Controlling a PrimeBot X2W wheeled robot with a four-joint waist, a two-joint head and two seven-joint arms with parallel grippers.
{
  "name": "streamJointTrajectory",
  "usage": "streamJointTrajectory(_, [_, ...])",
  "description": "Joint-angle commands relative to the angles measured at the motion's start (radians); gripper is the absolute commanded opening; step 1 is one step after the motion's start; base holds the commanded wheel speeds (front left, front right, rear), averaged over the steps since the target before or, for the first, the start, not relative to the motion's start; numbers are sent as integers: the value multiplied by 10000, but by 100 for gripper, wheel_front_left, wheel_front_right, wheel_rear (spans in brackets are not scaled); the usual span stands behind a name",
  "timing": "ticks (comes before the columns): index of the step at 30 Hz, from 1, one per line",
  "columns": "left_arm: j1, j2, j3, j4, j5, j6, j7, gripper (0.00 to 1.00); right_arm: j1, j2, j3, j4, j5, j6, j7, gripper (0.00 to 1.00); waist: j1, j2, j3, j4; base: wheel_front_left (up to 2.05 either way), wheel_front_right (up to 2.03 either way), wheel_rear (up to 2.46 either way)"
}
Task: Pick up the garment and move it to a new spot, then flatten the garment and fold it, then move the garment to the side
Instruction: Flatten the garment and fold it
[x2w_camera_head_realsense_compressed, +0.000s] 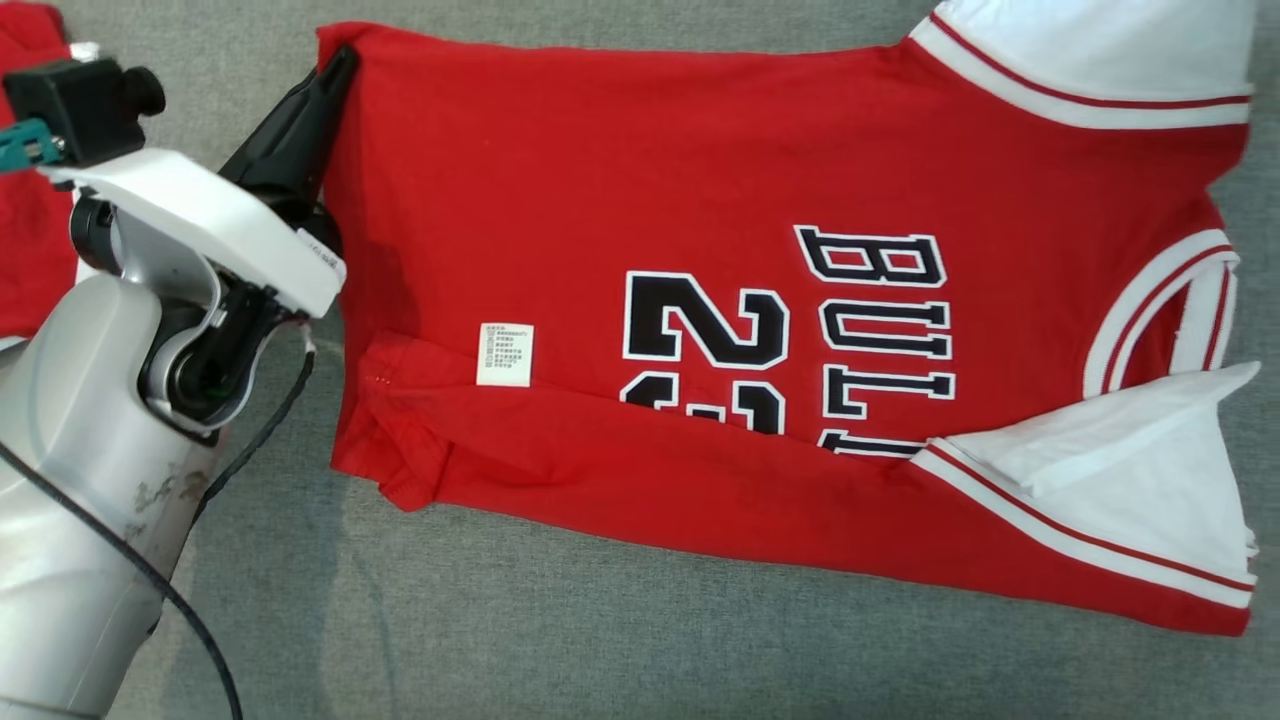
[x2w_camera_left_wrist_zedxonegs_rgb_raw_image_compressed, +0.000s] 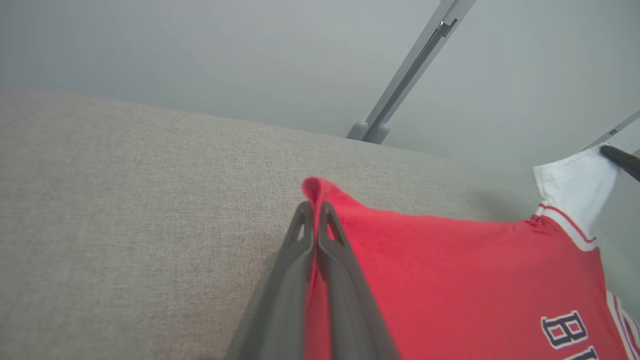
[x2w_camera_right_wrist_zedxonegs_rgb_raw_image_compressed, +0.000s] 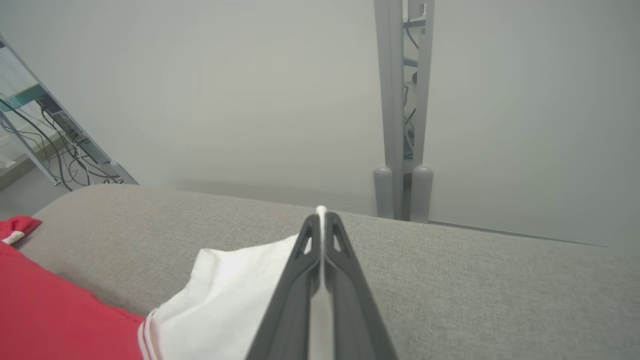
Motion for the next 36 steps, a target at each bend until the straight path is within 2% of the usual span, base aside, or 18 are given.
streamJointTrajectory(1, [215,142,89,-172,-108,36,-32,0,316,-177,-1,-253,150,-1,-149,0,0,0,-119,-122,0,0,0])
streamJointTrajectory(6, [1305,645,420,-1321,-616,97,4,0,1819,-720,-230,-1925,1089,-1,-392,0,0,0,-336,-426,0,0,0])
streamJointTrajectory(11, [2851,1222,876,-2919,-1505,184,125,0,3972,-1191,-736,-3722,1968,-1,-891,0,0,0,-495,-752,0,0,0])
streamJointTrajectory(15, [4030,1704,1499,-4028,-2191,440,-23,0,5742,-1471,-1259,-5071,2460,-1,-1442,0,0,0,-582,-981,0,0,0])
streamJointTrajectory(20, [5017,2125,2114,-4739,-2726,716,-187,0,7772,-1605,-1919,-6285,2723,-1,-2039,0,0,0,-675,-1132,0,0,0])
streamJointTrajectory(26, [5610,2200,2191,-4703,-3077,850,-37,0,9709,-1098,-2334,-6743,2853,-1,-2293,0,0,0,-762,-1236,0,0,0])
streamJointTrajectory(33, [5963,1915,1971,-4041,-3315,852,34,0,10546,-132,-2409,-6047,2264,-1,-1962,0,0,0,-838,-1357,0,0,0])
streamJointTrajectory(34, [6020,1841,1945,-3927,-3350,823,13,8,10608,-24,-2420,-5893,2144,-1,-1889,0,0,0,-854,-1362,0,0,0])
streamJointTrajectory(35, [6057,1764,1904,-3837,-3349,791,-1,31,10643,129,-2415,-5795,2035,-1,-1826,0,0,0,-871,-1367,0,0,0])
streamJointTrajectory(36, [6057,1719,1871,-3771,-3319,753,-32,61,10654,284,-2436,-5729,1937,-1,-1783,0,0,0,-891,-1370,0,0,0])
